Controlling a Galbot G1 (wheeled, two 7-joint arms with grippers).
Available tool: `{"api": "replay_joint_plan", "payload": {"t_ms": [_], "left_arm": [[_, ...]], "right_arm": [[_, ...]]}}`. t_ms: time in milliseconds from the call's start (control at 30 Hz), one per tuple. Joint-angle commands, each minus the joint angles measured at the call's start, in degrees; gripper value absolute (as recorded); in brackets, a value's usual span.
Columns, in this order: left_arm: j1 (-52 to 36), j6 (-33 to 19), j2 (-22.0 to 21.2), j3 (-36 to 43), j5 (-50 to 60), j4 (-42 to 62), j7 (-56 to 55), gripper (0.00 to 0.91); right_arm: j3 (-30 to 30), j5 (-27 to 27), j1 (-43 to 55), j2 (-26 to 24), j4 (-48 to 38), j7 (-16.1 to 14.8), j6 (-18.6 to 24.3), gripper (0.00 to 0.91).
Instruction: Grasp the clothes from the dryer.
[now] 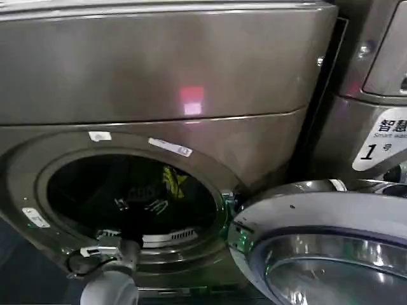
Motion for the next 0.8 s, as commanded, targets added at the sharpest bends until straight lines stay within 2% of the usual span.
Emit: {"api": "replay_joint_plan", "payload": {"t_ms": [33, 167, 367, 633, 733, 800], "left_arm": [[-15.75, -0.44, -0.99, 0.15, -4.73, 16.00, 1.77, 0.907], [-25.99, -2.93, -2.97, 0.56, -3.76, 26.63, 2.49, 0.907], [-34.05, -7.30, -3.41, 1.64, -0.45, 41.11, 2.36, 0.907], [-48.66, -10.90, -7.22, 0.65, 3.50, 64.98, 6.34, 0.907], [-53.80, -10.42, -7.33, 0.39, 6.92, 71.58, 10.33, 0.907], [-55.31, -6.70, -6.59, 1.11, 8.66, 73.49, 15.89, 0.907]], "right_arm": [[0.63, -1.21, 0.04, 0.02, 0.37, -0.05, -4.47, 0.907], [1.74, -1.39, -0.20, -0.22, -0.13, 0.34, -4.01, 0.907], [3.80, -1.21, -1.14, -1.14, -0.89, 0.23, -3.68, 0.907], [5.15, -0.10, -1.47, -1.28, -1.47, 0.11, -3.81, 0.907], [5.31, -0.17, -1.31, -1.10, -1.76, 0.08, -3.81, 0.907], [5.79, -0.10, -1.31, -0.89, -1.74, -0.01, -3.85, 0.907]]}}
